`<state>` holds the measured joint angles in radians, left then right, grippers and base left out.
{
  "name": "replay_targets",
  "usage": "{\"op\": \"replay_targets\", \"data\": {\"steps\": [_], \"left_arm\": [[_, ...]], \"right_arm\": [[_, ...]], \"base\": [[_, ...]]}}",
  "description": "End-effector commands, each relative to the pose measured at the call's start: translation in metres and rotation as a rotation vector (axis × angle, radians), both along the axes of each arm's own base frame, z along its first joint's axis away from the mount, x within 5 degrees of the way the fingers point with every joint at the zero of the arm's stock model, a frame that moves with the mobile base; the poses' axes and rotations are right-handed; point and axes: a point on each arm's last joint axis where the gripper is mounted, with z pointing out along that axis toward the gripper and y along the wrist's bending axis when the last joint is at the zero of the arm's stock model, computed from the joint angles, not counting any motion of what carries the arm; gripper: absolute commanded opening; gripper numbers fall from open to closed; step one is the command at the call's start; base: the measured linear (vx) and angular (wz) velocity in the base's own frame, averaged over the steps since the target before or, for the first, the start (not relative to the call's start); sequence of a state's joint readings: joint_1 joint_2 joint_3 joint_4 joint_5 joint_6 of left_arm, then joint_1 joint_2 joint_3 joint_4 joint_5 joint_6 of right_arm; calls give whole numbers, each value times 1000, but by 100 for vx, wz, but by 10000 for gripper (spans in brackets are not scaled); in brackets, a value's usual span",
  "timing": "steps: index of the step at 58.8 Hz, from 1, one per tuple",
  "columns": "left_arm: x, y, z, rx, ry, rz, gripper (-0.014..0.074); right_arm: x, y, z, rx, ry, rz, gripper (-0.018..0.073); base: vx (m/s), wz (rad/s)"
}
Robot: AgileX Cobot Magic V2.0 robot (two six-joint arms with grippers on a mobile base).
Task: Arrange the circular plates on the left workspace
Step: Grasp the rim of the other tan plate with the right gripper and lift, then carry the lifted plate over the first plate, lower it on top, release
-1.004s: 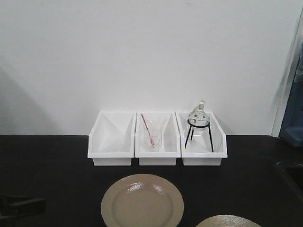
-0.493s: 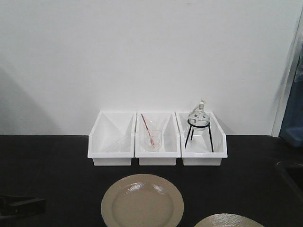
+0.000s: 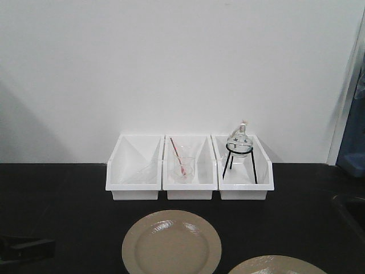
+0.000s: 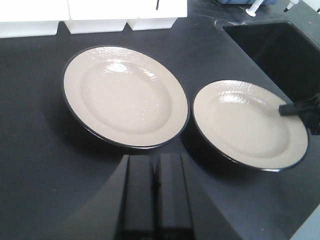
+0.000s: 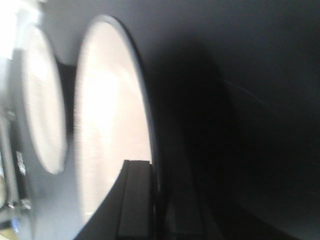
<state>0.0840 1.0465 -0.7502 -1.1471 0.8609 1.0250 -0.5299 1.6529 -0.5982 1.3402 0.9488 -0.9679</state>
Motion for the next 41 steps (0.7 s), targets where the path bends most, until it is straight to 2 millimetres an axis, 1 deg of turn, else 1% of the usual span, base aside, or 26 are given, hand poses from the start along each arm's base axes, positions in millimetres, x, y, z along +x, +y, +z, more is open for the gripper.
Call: {"op": "replay_targets", "data": {"steps": [1, 13, 20, 27, 33, 41], "left_arm": [[0, -1, 14, -54, -49, 19, -3], [0, -1, 14, -53, -50, 19, -3], [0, -1, 14, -52, -50, 19, -3], [0, -1, 14, -41, -50, 17, -3], [0, 0, 13, -30, -50, 18, -3], [0, 0, 13, -28, -53, 25, -3]], "right_arm": [[6, 1, 32, 65, -133, -69, -6], [7, 2, 63, 119, -264, -152, -5], [8, 3, 75, 163, -321, -194, -5], [11, 3, 83, 247, -370, -238, -4], [18, 11, 88, 246, -381, -218, -3], [34, 33, 99, 202, -396, -150, -3]], "base": [[0, 0], [0, 0], [0, 0], [0, 0], [0, 0], [0, 0]]}}
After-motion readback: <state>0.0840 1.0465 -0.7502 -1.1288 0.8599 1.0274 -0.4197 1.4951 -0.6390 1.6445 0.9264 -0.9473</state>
